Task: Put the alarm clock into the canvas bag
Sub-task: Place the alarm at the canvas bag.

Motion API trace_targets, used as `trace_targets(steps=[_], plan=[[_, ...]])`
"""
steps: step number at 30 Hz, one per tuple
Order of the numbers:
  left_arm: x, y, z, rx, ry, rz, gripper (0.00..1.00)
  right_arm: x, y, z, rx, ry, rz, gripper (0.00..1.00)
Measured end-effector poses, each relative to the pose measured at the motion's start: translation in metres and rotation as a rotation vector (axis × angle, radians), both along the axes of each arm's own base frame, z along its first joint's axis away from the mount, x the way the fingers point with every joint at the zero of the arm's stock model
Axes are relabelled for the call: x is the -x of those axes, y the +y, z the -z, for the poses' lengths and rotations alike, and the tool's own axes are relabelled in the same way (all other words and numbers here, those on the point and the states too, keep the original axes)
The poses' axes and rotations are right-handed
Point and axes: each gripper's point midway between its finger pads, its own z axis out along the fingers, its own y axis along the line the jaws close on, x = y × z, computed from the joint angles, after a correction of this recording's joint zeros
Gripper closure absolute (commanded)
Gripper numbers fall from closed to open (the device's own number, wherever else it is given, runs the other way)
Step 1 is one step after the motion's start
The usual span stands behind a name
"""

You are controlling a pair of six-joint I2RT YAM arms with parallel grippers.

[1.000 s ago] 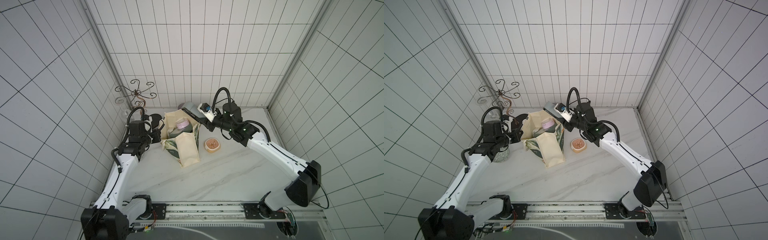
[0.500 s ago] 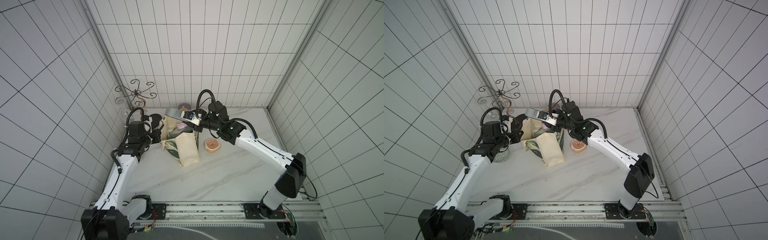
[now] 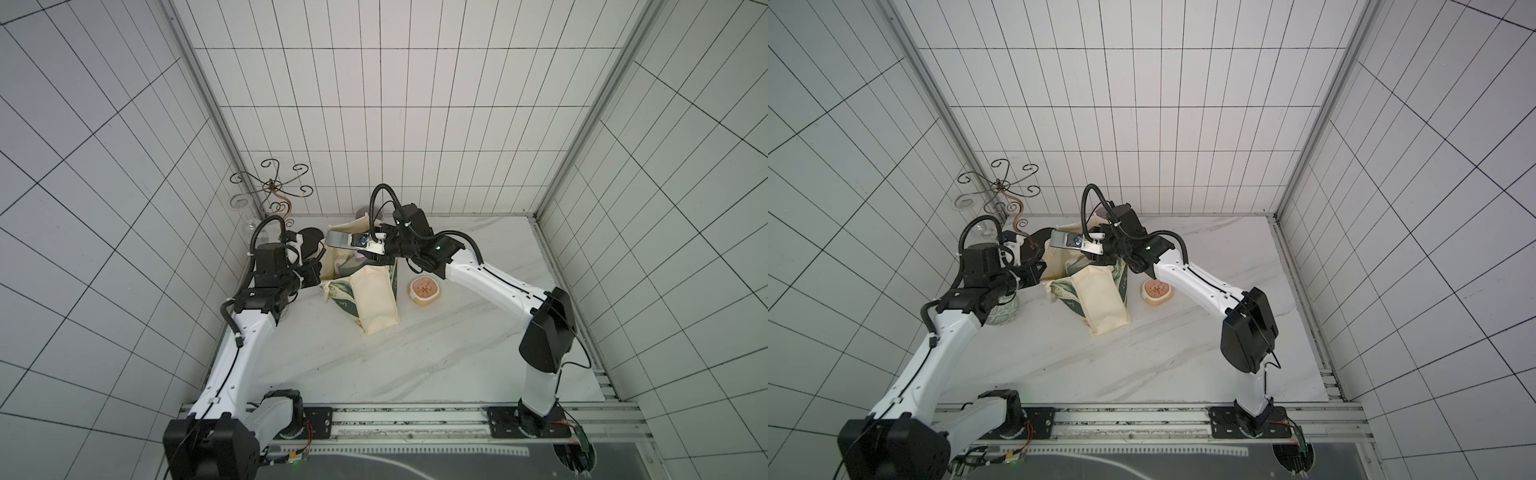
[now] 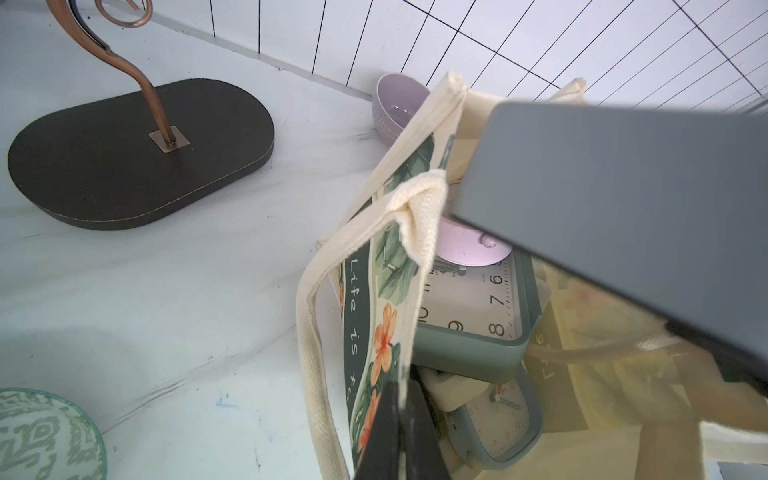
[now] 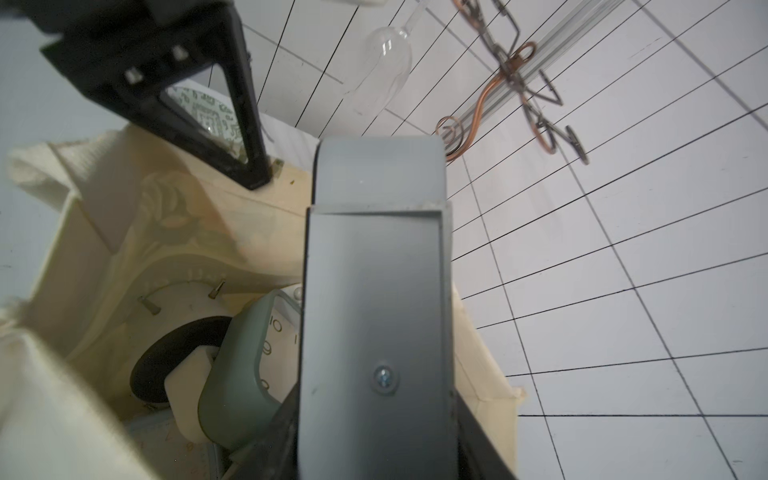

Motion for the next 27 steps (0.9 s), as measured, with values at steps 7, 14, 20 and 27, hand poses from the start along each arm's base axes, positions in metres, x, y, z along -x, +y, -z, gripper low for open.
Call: trace_targets(steps=[7,14,20,27], plan=[[0.000,0.001,0.000,0.015,0.003,-0.002,0.98,-0.017,0.000,0.011,0.079,-0.075,0.025,0.78],[0.000,0.000,0.000,0.020,0.002,0.004,0.99,-0.022,-0.001,0.014,0.141,-0.153,0.044,0.78],[0.000,0.000,0.000,0.023,0.003,0.007,0.99,-0.021,0.001,0.015,0.175,-0.192,0.065,0.78],[0.001,0.001,0.000,0.023,0.003,0.005,0.99,-0.015,-0.008,0.014,0.208,-0.178,0.082,0.79]])
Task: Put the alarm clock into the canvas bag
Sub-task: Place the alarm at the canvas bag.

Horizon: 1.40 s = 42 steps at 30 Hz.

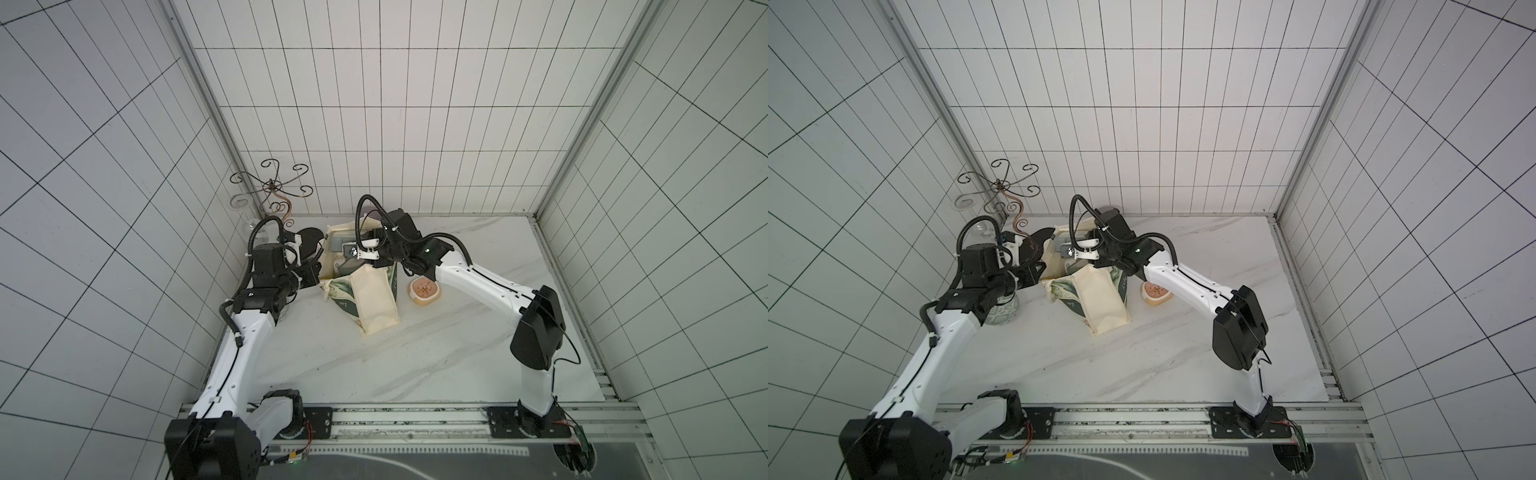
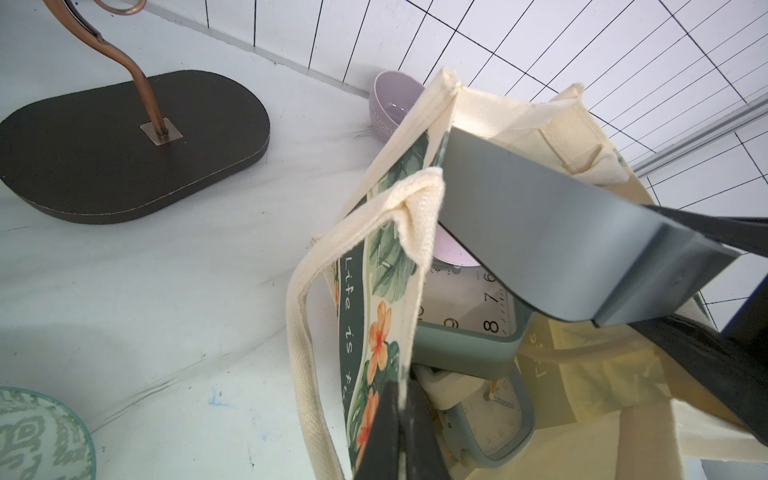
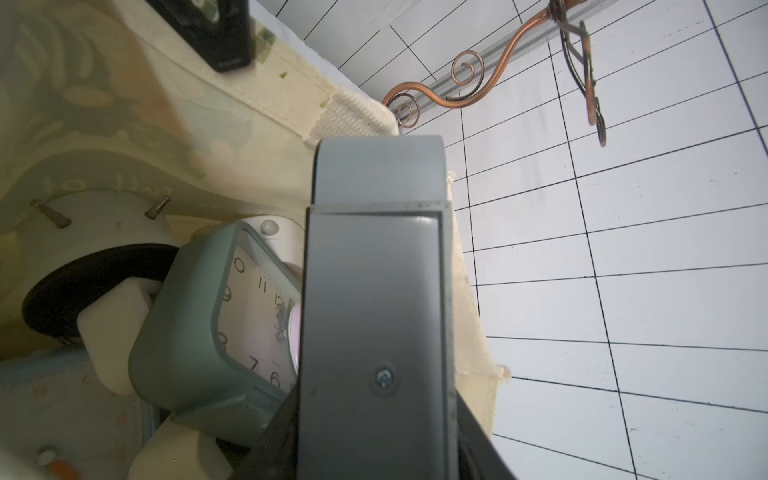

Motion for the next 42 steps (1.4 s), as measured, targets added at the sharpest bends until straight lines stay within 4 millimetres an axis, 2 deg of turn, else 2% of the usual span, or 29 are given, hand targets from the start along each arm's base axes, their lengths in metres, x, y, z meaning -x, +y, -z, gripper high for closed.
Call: trace_targets(steps=[5,11,19,22,28,31,35,39,42], plan=[[0.000,0.001,0.000,0.001,0.002,-0.004,0.99,0.010,-0.011,0.004,0.031,0.054,0.003,0.82],[0.001,0.003,0.000,0.005,0.002,-0.009,1.00,0.025,-0.012,0.014,0.063,0.139,-0.030,0.80],[0.002,0.001,0.000,0.019,0.005,0.001,1.00,0.007,-0.002,0.017,0.062,0.085,0.044,0.82],[0.002,0.000,0.000,0.022,0.005,0.005,1.00,0.002,0.005,0.015,0.057,0.030,0.079,0.73],[0.002,0.000,0.001,0.024,0.007,0.008,1.00,0.002,0.012,0.013,0.039,-0.001,0.096,0.36],[0.002,0.000,0.001,0.025,0.007,0.005,1.00,0.003,0.012,0.009,0.024,-0.002,0.102,0.23],[0.002,0.001,0.001,0.025,0.006,0.003,1.00,0.006,0.005,-0.002,0.018,-0.006,0.121,0.16],[0.002,0.001,0.000,0.024,0.004,0.002,1.00,0.019,-0.010,-0.016,0.009,0.002,0.122,0.13],[0.003,0.001,0.000,0.024,-0.001,0.003,1.00,0.035,-0.022,-0.041,-0.045,0.013,0.100,0.16]])
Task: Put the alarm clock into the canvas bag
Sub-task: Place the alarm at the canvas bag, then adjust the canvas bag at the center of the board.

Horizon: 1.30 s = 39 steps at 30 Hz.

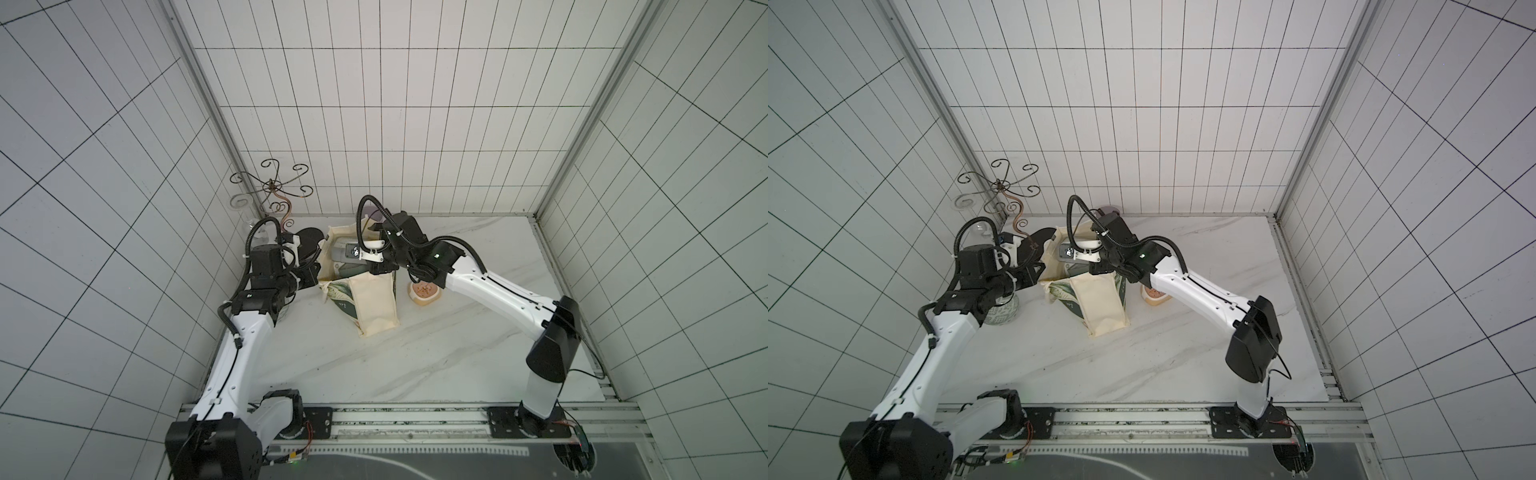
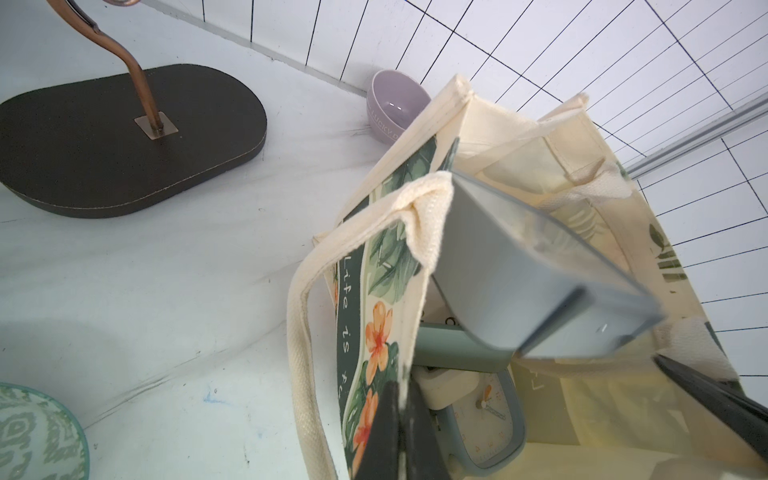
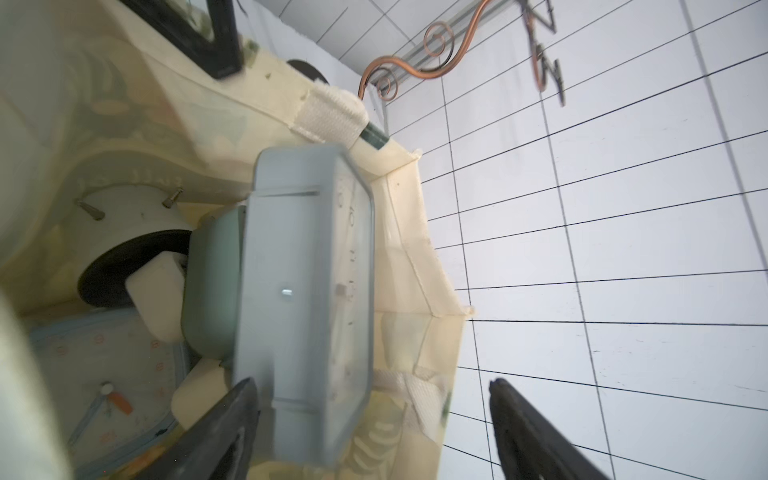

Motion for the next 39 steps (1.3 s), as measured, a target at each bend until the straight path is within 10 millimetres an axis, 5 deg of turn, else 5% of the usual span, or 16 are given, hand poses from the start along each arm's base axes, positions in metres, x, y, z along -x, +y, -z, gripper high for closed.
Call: trace_targets(steps=[5,8,18,25,28,32,39], plan=[[0.002,0.000,-0.001,-0.001,-0.005,-0.001,1.00,0.026,-0.030,-0.053,-0.185,0.050,-0.053,0.26],[0.002,0.000,-0.002,-0.001,-0.010,-0.002,1.00,0.012,-0.046,-0.069,-0.311,0.115,0.016,0.33],[0.004,-0.009,-0.005,0.014,-0.016,0.014,1.00,-0.079,-0.111,-0.010,-0.633,0.564,0.451,0.35],[0.005,-0.017,-0.006,0.009,-0.022,0.033,1.00,-0.089,-0.094,0.050,-0.659,0.836,0.543,0.38],[0.004,-0.018,-0.006,0.006,-0.023,0.033,0.99,-0.095,-0.084,0.064,-0.656,0.895,0.559,0.51],[0.004,-0.020,-0.007,0.004,-0.026,0.036,0.99,-0.096,-0.074,0.064,-0.659,0.934,0.544,1.00],[0.002,-0.034,-0.020,-0.002,-0.009,0.037,1.00,-0.088,-0.066,0.049,-0.631,0.934,0.547,1.00]])
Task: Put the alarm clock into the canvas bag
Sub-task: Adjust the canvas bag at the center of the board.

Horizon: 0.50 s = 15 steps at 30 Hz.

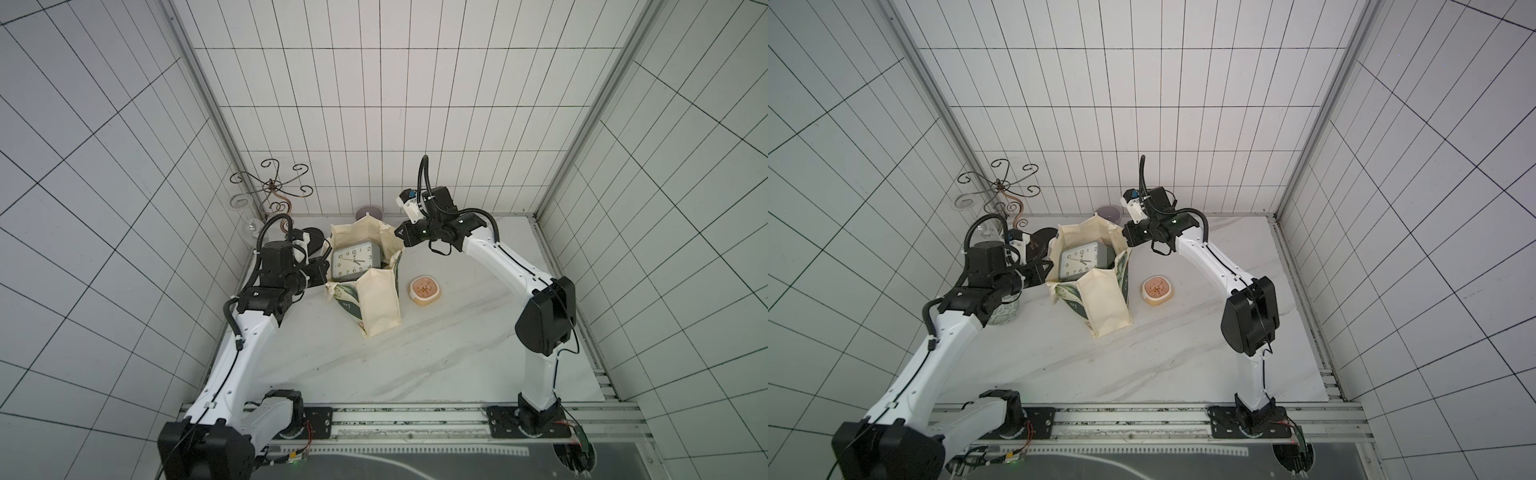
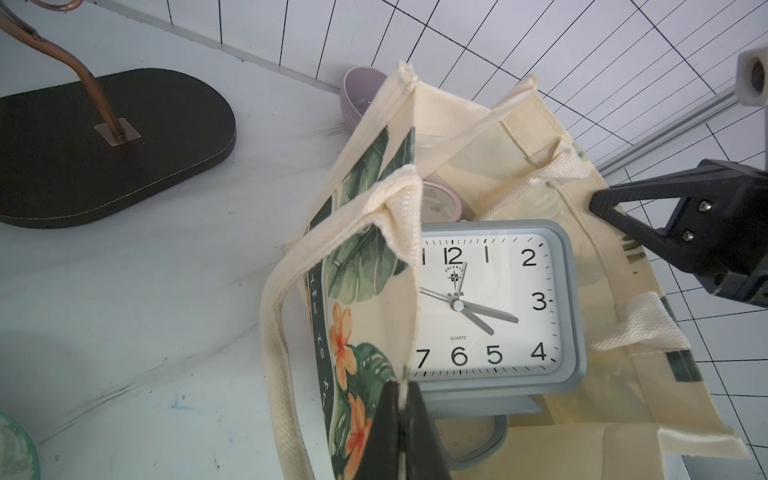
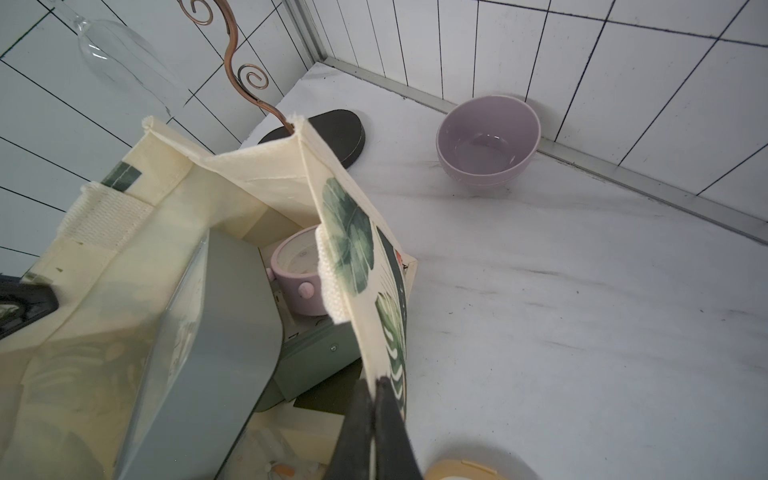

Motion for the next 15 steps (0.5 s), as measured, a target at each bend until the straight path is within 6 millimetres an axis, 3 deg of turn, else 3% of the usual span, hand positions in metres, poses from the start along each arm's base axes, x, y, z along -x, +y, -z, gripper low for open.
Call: trace_targets(steps=[4,10,12,15], plan=[[-0.002,-0.001,-0.017,0.030,0.000,-0.034,1.00,0.000,-0.003,-0.006,0.027,-0.020,0.020,1.00],[-0.015,0.019,-0.062,0.026,-0.076,-0.113,1.00,-0.001,-0.005,-0.011,0.025,-0.033,0.023,1.00],[-0.020,0.030,-0.065,0.027,-0.087,-0.143,1.00,0.002,-0.001,-0.017,0.010,-0.044,0.007,1.00],[-0.024,0.035,-0.052,0.015,-0.080,-0.153,1.00,0.008,0.004,-0.023,-0.009,-0.058,-0.012,1.00]])
